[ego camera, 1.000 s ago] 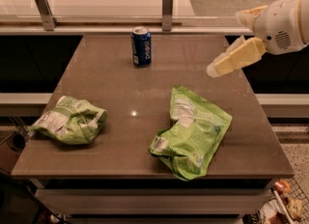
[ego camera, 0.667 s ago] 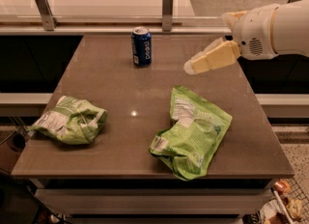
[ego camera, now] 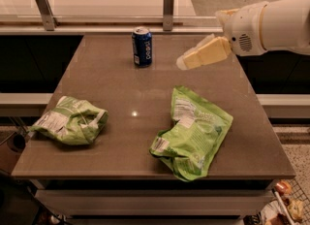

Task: Knock pepsi can over

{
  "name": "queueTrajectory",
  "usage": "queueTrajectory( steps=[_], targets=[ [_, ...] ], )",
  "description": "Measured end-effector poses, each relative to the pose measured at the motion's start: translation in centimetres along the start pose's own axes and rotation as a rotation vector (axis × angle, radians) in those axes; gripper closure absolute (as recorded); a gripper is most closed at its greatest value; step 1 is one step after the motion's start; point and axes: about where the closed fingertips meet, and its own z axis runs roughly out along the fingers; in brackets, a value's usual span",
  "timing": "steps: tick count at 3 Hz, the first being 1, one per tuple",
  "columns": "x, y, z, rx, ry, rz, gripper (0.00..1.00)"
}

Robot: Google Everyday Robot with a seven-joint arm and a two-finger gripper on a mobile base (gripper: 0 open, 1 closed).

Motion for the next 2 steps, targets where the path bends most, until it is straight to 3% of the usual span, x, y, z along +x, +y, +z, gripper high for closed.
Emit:
queueTrajectory(
  steps=[2],
  targets=[
    [-1.1, -1.6, 6.4, 0.035, -0.102, 0.041, 0.0]
  ],
)
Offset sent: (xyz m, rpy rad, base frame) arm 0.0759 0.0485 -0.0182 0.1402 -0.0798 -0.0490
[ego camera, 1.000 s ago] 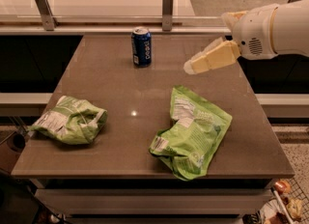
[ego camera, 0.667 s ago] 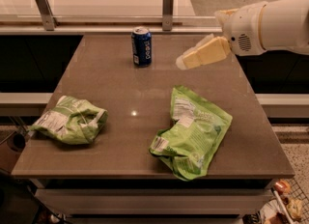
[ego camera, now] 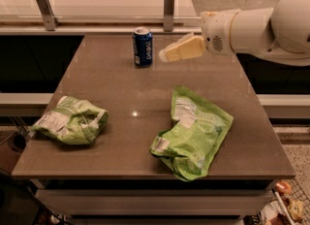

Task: Knock pepsi can over

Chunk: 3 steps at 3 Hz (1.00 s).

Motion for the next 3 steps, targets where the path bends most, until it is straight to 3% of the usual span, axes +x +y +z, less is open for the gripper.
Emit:
queueTrajectory(
  steps=[3],
  targets=[
    [2.0, -1.3, 7.8, 0.014, -0.16, 0.092, 0.0]
  ],
)
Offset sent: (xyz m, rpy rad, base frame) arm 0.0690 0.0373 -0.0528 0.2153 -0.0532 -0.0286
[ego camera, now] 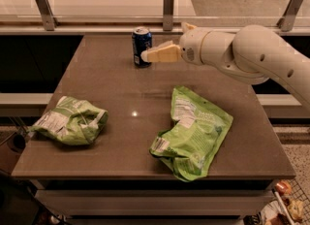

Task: Knock pepsi can over

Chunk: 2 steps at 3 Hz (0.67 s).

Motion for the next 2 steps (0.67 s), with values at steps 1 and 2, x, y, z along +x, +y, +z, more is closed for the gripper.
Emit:
queueTrajectory(
  steps=[1, 2],
  targets=[
    [0.4, -0.4, 1.9, -0.014, -0.015, 0.011, 0.0],
    [0.5, -0.5, 3.4, -0.029, -0.024, 0.011, 0.0]
  ],
)
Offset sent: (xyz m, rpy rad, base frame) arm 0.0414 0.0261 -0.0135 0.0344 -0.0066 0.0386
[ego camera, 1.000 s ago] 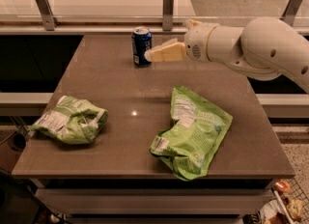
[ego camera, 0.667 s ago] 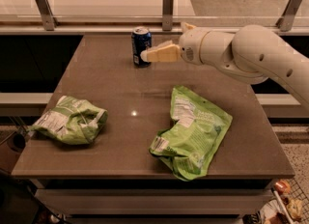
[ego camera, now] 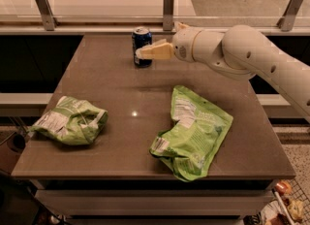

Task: Knock pepsi can over

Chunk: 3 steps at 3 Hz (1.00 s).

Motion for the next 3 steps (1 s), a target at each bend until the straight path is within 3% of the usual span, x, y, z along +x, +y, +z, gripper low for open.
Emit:
queueTrajectory(
  steps=[3],
  targets=[
    [0.5, 1.0, 5.3, -0.078, -0.031, 0.023, 0.0]
  ],
)
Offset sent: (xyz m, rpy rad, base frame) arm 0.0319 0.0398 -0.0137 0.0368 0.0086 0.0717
